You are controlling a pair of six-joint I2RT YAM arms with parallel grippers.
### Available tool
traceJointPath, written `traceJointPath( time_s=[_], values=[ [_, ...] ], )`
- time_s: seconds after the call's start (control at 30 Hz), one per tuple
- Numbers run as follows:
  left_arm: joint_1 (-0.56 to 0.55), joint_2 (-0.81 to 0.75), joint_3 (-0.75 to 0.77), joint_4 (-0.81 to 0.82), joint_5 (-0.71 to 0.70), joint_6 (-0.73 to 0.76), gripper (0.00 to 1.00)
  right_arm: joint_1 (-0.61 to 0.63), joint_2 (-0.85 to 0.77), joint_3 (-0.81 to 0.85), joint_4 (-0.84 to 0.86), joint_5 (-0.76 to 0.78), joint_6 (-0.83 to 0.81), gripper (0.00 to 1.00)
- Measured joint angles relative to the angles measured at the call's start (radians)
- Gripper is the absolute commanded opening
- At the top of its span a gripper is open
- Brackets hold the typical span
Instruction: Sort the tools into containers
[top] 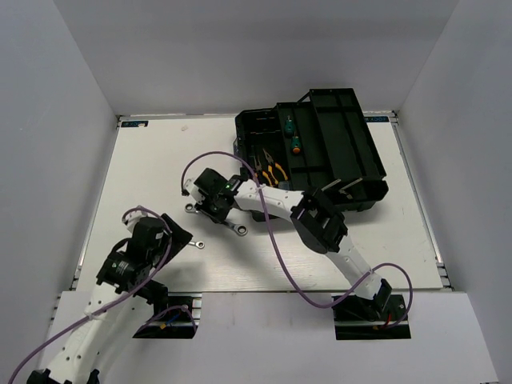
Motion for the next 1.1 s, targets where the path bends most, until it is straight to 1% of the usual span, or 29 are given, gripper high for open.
traceJointPath(
  time_s=[0.13,0.27,0.33,0.43,0.6,0.8,1.1],
  values=[
    [0.0,0.103,-0.003,0.017,0.026,-0.012,0.94,-0.012,-0.016,-0.002,-0.062,-0.06,0.0,0.0],
    [0.0,0.226,-0.002,0.026,0.047,-0.023,0.93,-0.028,-0.031,-0.001,-0.169,-0.125,0.006,0.0],
    [0.0,0.251,-0.002,0.037,0.056,-0.032,0.93,-0.037,-0.038,0.0,-0.229,-0.159,0.011,0.0],
    [0.0,0.251,-0.002,0.051,0.058,-0.047,0.93,-0.051,-0.045,0.0,-0.297,-0.203,0.021,0.0],
    [0.0,0.25,-0.002,0.068,0.059,-0.06,0.93,-0.06,-0.089,-0.001,-0.347,-0.251,0.041,0.0],
    [0.0,0.235,-0.002,0.066,0.059,-0.071,0.93,-0.078,-0.147,0.0,-0.366,-0.257,0.052,0.0],
    [0.0,0.214,-0.002,0.064,0.058,-0.074,0.93,-0.089,-0.152,0.027,-0.396,-0.267,0.061,0.0]
  ],
)
